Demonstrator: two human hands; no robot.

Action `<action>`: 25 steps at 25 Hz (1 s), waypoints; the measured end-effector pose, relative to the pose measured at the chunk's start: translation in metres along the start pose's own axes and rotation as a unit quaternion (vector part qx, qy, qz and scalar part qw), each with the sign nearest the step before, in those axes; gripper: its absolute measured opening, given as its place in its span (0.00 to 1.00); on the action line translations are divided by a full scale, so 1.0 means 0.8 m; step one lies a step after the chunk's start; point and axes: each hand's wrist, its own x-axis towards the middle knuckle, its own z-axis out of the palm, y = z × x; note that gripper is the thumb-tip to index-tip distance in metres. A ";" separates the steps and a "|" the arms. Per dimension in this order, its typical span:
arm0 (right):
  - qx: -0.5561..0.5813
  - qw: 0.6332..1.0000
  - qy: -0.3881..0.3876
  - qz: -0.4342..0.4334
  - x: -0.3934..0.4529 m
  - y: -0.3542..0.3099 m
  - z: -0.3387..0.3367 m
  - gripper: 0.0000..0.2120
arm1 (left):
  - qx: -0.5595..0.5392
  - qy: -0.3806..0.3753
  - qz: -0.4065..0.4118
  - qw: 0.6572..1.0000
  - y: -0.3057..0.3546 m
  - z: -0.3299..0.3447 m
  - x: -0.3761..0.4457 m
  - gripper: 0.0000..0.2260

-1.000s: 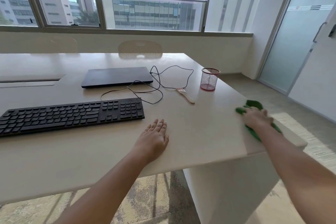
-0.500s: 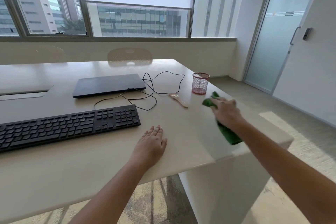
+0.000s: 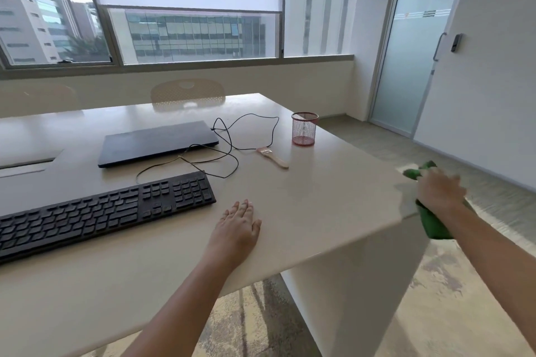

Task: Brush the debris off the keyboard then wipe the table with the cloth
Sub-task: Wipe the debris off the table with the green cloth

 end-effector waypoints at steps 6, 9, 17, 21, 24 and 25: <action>0.146 0.939 -0.022 -0.310 -0.107 -0.164 -0.013 0.24 | -0.012 0.004 -0.003 1.000 0.001 -0.001 0.008 0.25; 0.073 0.943 -0.046 -0.321 -0.116 -0.195 -0.015 0.37 | -0.041 0.033 -0.007 0.999 0.000 -0.002 0.007 0.25; 0.133 0.904 -0.157 -0.375 -0.154 -0.202 0.022 0.44 | -0.053 0.052 0.004 0.997 0.002 -0.001 0.005 0.25; 0.034 0.923 -0.169 -0.343 -0.186 -0.221 0.054 0.38 | -0.019 0.057 0.027 0.998 0.002 0.003 0.006 0.25; 0.088 0.935 -0.186 -0.290 -0.182 -0.250 0.054 0.31 | -0.001 0.051 0.030 0.998 0.005 0.005 0.009 0.33; 0.116 0.935 -0.186 -0.278 -0.179 -0.256 0.051 0.28 | -0.003 0.055 0.033 0.998 0.005 0.005 0.011 0.41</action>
